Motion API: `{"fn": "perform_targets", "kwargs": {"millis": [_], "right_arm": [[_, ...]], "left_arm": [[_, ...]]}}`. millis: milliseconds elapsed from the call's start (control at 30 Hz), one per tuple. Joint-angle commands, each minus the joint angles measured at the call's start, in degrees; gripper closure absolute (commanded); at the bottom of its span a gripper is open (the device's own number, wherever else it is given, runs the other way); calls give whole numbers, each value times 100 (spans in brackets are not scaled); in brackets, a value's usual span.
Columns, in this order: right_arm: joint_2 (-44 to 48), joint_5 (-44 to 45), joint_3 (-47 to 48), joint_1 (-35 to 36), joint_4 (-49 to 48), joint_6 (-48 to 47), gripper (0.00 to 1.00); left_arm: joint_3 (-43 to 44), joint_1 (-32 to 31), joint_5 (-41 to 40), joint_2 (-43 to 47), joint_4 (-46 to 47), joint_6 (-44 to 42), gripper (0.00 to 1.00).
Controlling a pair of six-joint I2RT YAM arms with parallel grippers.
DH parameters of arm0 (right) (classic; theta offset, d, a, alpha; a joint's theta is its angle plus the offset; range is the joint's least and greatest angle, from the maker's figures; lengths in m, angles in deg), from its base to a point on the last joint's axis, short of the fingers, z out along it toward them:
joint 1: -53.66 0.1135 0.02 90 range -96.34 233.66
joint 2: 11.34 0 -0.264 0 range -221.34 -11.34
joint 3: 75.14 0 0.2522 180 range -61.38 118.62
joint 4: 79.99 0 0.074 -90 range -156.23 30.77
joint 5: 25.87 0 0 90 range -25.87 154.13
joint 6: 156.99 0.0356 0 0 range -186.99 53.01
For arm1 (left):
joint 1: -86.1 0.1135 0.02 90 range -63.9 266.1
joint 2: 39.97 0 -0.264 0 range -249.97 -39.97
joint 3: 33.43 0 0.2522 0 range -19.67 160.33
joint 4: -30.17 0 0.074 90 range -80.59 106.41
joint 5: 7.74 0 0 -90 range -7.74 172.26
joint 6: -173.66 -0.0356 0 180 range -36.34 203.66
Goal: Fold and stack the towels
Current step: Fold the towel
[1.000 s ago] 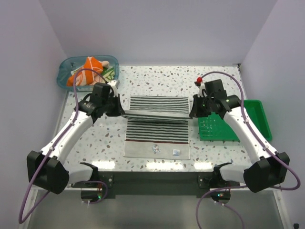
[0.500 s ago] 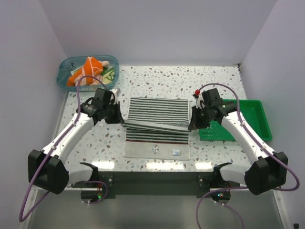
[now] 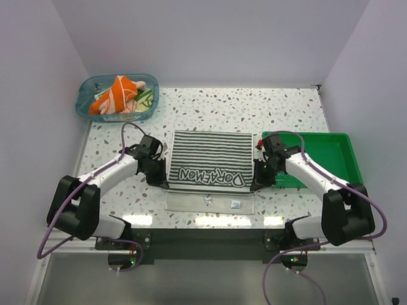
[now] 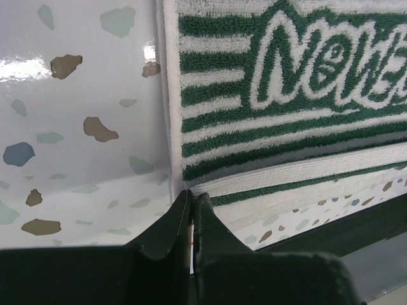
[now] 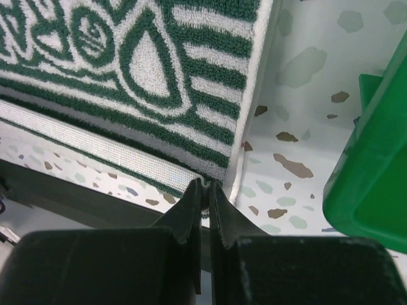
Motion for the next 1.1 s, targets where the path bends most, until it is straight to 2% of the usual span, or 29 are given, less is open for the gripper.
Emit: {"fn": "perform_targets", "kwargs": {"millis": [0, 167, 367, 600, 867, 1067], "right_arm": [[-105, 697, -137, -51, -198, -16, 100], [-552, 733, -146, 54, -533, -42, 100], [-1133, 1269, 48, 379, -533, -25, 100], [-1660, 1594, 293, 432, -708, 46, 100], [-2697, 2139, 1566, 380, -735, -244, 100], [-3085, 2324, 2340, 239, -770, -385, 100]], "left_arm": [[-120, 58, -596, -124, 234, -4, 100], [-156, 41, -684, -344, 401, 22, 100], [-164, 41, -675, -581, 656, 66, 100], [11, 84, -824, -880, 717, 40, 100], [1082, 339, -1122, -1854, 832, -171, 100], [1839, 348, -1290, -2347, 875, -250, 100]]}}
